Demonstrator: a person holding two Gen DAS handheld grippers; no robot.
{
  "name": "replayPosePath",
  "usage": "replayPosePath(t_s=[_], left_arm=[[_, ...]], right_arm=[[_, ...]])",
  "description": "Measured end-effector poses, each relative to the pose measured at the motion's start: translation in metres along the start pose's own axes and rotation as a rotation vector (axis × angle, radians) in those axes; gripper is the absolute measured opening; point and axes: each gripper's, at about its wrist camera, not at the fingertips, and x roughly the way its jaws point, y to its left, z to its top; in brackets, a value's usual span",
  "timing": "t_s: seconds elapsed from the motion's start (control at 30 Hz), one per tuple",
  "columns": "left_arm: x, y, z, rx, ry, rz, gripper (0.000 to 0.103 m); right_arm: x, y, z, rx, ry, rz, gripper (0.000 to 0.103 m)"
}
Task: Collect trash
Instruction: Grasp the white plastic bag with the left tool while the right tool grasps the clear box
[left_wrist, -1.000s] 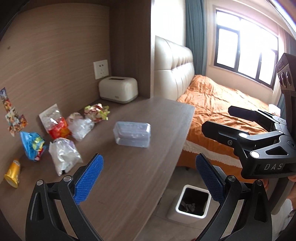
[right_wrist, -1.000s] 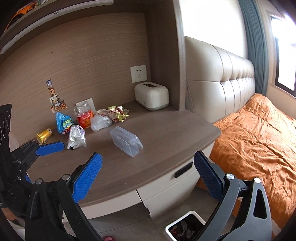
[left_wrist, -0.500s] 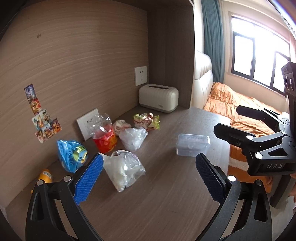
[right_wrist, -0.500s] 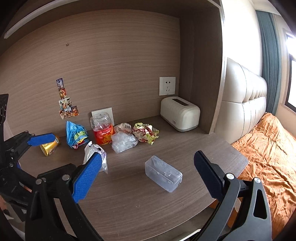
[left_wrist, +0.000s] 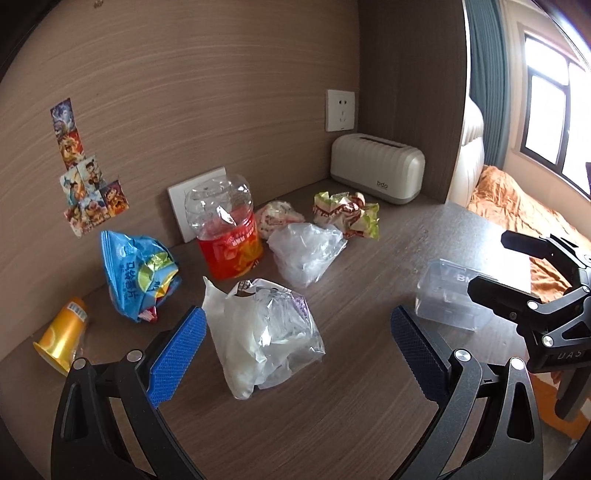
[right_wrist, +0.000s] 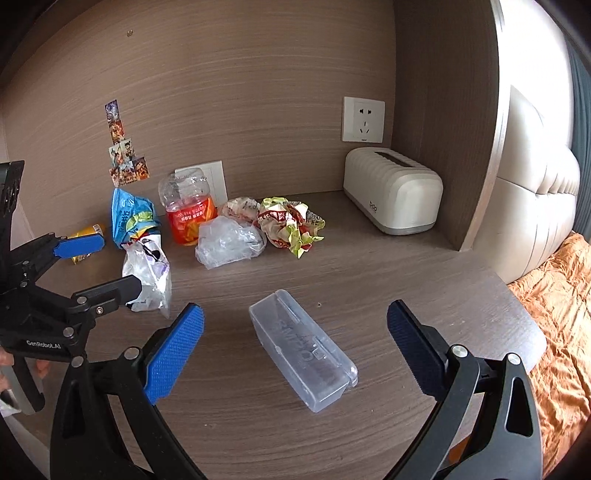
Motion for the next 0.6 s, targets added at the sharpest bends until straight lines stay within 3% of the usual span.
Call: replayPosePath(t_s=[0.2, 0.3, 0.33, 0.37, 0.4, 0.43, 0.47, 0.5, 0.6], left_arm=[[0.028, 0.002, -0.001, -0.030, 0.030, 0.078, 0.098], [0.043, 0.009, -0.003, -0.070, 0.063, 0.070, 0.098], [0.048, 0.013, -0.003, -0.092, 0.079, 0.053, 0.090], [0.053, 0.015, -0.003, -0.107, 0.095, 0.044, 0.065], [0.057, 0.019, -0.003, -0.131, 0.113, 0.043, 0.055], [0.059, 0.023, -0.003, -0.153, 0.116, 0.027, 0.051], [0.060, 0.025, -0.003, -0.158, 0.114, 0.019, 0.045], [0.060, 0.024, -0.003, -0.149, 0.112, 0.026, 0.044], [0.054, 0.017, -0.002, -0.115, 0.102, 0.037, 0.039]], right_arm=[[0.032, -0.012, -0.012, -0.018, 0.048, 0.054, 0.099], [0.043, -0.014, -0.016, -0.032, 0.064, 0.086, 0.099], [0.046, -0.014, -0.017, -0.035, 0.069, 0.101, 0.099], [0.048, -0.014, -0.017, -0.035, 0.070, 0.110, 0.097], [0.050, -0.014, -0.018, -0.033, 0.078, 0.132, 0.080], [0.053, -0.015, -0.018, -0.026, 0.092, 0.150, 0.068], [0.055, -0.015, -0.018, -0.017, 0.104, 0.162, 0.049], [0.057, -0.016, -0.019, -0.005, 0.114, 0.170, 0.040], [0.055, -0.016, -0.016, 0.007, 0.118, 0.190, 0.039]])
